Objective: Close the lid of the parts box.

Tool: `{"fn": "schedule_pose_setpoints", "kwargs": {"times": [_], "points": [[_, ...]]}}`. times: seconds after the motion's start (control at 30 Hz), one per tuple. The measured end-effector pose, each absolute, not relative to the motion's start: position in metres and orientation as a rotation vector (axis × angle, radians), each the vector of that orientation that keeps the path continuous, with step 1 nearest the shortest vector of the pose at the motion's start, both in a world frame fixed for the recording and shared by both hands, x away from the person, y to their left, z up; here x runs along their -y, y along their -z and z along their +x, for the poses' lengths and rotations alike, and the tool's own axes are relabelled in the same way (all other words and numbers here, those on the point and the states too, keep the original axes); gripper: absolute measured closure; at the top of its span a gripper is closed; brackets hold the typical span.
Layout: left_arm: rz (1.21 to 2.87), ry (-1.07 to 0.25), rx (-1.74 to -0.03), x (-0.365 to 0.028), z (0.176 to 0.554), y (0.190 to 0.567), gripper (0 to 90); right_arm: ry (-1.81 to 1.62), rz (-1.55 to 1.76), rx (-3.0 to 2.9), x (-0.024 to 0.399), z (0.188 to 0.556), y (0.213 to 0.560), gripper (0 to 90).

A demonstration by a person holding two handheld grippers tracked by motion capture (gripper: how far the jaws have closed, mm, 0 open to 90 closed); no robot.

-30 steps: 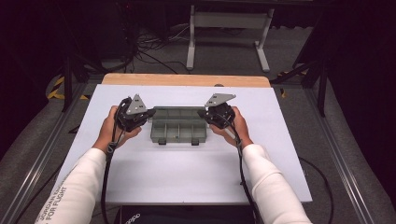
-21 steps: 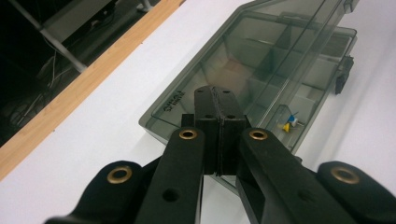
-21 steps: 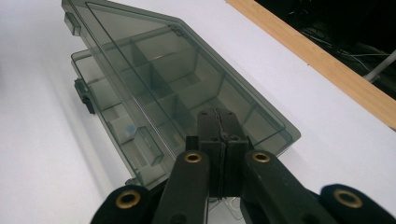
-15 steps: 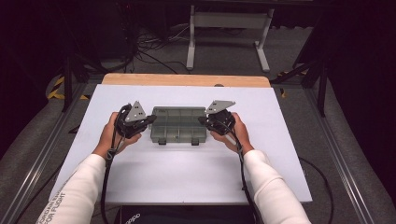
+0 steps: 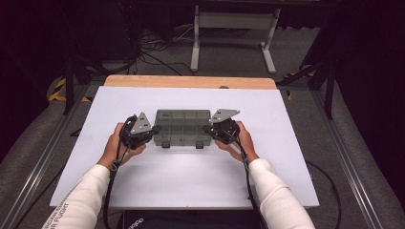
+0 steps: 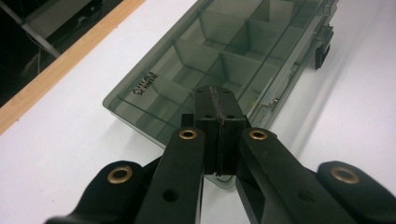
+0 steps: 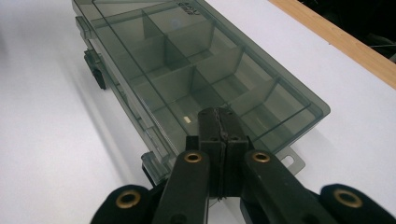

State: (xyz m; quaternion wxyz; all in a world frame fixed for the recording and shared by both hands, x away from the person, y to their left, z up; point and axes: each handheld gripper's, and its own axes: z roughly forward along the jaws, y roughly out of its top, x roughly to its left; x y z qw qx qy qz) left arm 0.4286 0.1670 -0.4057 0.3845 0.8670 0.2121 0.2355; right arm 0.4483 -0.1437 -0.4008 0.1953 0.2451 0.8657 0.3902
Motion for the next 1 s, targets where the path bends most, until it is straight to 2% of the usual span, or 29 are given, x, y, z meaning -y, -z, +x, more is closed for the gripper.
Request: {"fn": "schedule_pose_setpoints", "kwargs": {"times": [1.0], "points": [[2.172, -0.577, -0.567, -0.171, 0.424, 0.426, 88.5, -1.175, 0.725, -2.396, 0.143, 0.44, 0.418, 90.0]]}}
